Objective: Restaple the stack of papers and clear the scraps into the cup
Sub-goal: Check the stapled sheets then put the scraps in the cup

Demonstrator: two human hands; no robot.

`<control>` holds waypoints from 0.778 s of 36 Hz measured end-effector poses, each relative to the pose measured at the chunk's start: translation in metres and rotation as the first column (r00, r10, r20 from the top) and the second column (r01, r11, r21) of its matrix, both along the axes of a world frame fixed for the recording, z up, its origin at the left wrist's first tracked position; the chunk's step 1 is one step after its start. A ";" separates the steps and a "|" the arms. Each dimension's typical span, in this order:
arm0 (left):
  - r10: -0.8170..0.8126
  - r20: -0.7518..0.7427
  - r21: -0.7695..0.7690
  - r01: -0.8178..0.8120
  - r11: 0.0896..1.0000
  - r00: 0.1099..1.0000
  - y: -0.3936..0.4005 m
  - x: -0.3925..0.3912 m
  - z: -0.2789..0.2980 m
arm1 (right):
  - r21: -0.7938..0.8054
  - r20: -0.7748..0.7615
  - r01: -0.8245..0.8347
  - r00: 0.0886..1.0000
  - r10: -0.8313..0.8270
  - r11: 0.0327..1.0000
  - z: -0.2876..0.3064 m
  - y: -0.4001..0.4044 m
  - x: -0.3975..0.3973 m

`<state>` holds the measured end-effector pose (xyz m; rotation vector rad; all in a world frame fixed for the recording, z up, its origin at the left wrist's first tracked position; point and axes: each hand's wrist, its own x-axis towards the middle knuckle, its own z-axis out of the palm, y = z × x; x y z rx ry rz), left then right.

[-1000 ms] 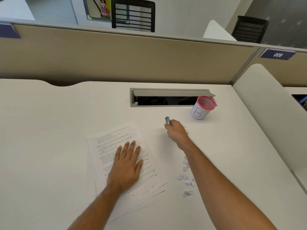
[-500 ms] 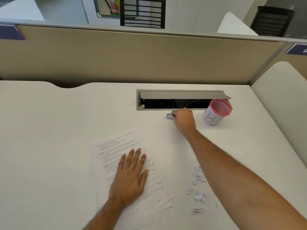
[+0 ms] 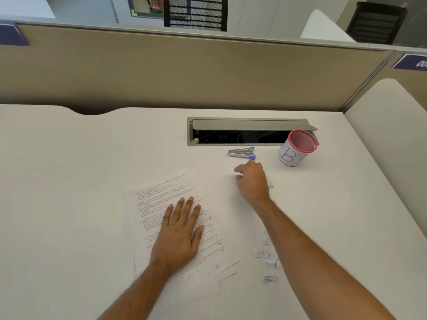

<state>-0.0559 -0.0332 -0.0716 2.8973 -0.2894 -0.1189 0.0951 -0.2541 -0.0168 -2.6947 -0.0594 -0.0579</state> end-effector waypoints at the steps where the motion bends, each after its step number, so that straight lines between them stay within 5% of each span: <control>1: 0.000 0.002 -0.003 0.000 1.000 1.000 0.000 0.000 0.001 | 0.012 -0.027 0.012 1.000 -0.011 1.000 -0.001 0.000 -0.011; 19: -0.007 0.028 -0.043 0.009 0.999 1.000 -0.001 -0.002 0.003 | 0.149 -0.205 0.271 0.949 -0.239 0.951 -0.010 0.003 -0.107; 28: -0.006 0.021 -0.048 0.007 0.999 1.000 -0.001 -0.002 0.004 | 0.099 -0.172 0.279 0.950 -0.260 0.955 -0.012 0.016 -0.109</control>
